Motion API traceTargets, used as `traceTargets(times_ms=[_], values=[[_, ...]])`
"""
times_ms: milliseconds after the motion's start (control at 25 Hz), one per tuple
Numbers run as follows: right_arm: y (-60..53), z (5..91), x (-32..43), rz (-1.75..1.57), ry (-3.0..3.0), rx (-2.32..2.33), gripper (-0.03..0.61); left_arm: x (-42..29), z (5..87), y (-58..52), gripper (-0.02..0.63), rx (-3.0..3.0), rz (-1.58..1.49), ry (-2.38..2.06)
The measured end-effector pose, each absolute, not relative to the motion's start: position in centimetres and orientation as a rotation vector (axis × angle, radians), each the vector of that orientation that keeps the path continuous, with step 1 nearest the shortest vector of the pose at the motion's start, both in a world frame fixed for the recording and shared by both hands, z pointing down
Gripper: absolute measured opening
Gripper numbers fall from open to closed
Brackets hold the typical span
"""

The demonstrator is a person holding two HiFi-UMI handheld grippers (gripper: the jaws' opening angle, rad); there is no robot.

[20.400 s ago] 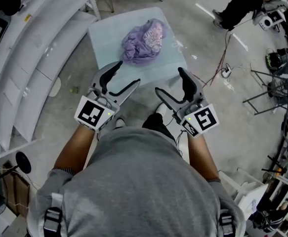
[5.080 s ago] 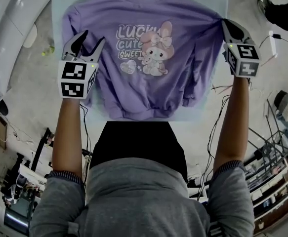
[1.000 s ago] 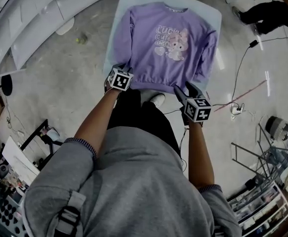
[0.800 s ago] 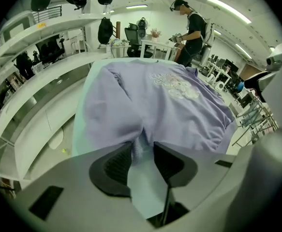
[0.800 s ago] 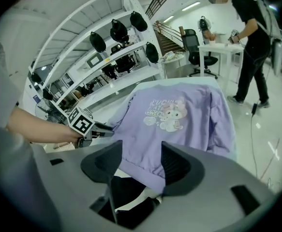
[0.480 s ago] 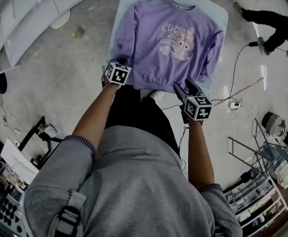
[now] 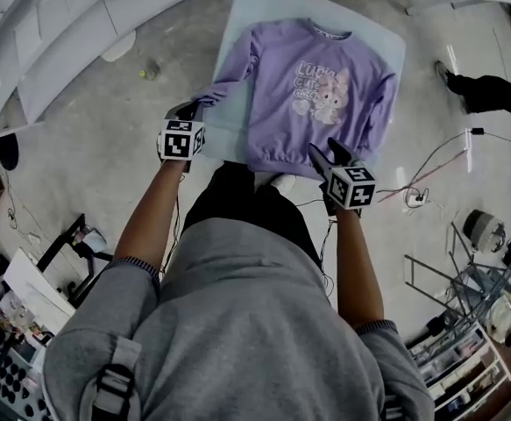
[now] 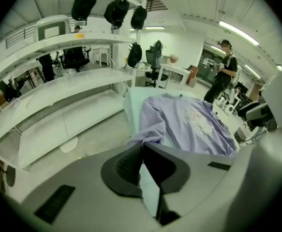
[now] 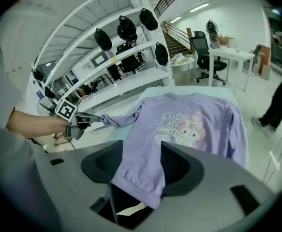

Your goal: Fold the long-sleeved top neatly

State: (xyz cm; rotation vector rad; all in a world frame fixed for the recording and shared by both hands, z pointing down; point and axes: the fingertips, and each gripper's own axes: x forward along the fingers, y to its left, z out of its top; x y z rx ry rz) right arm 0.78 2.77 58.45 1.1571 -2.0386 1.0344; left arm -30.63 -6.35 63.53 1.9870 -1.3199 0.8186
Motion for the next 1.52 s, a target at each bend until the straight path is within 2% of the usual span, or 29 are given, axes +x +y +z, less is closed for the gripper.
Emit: traceTargets(times_ms=[200, 760, 1200, 1520], values=[[0.5, 56.9, -0.5, 1.0, -2.067, 1.159, 0.261, -34.9, 59.5, -8.6, 0.026, 1.94, 0.687, -1.42], [-5.4, 52.1, -3.4, 0.906, -2.136, 1.184, 0.259, -41.2, 53.6, -11.7, 0.026, 1.902, 0.372, -1.484], [-9.6, 49.1, -1.7, 0.834, -2.219, 1.201, 0.259, -37.1, 44.9, -15.4, 0.026, 2.395, 0.461, -1.463], [-11.4, 47.5, 0.6, 0.748, -2.303, 1.182, 0.259, -31.8, 42.0, -17.3, 0.026, 2.459, 0.446, -1.464]])
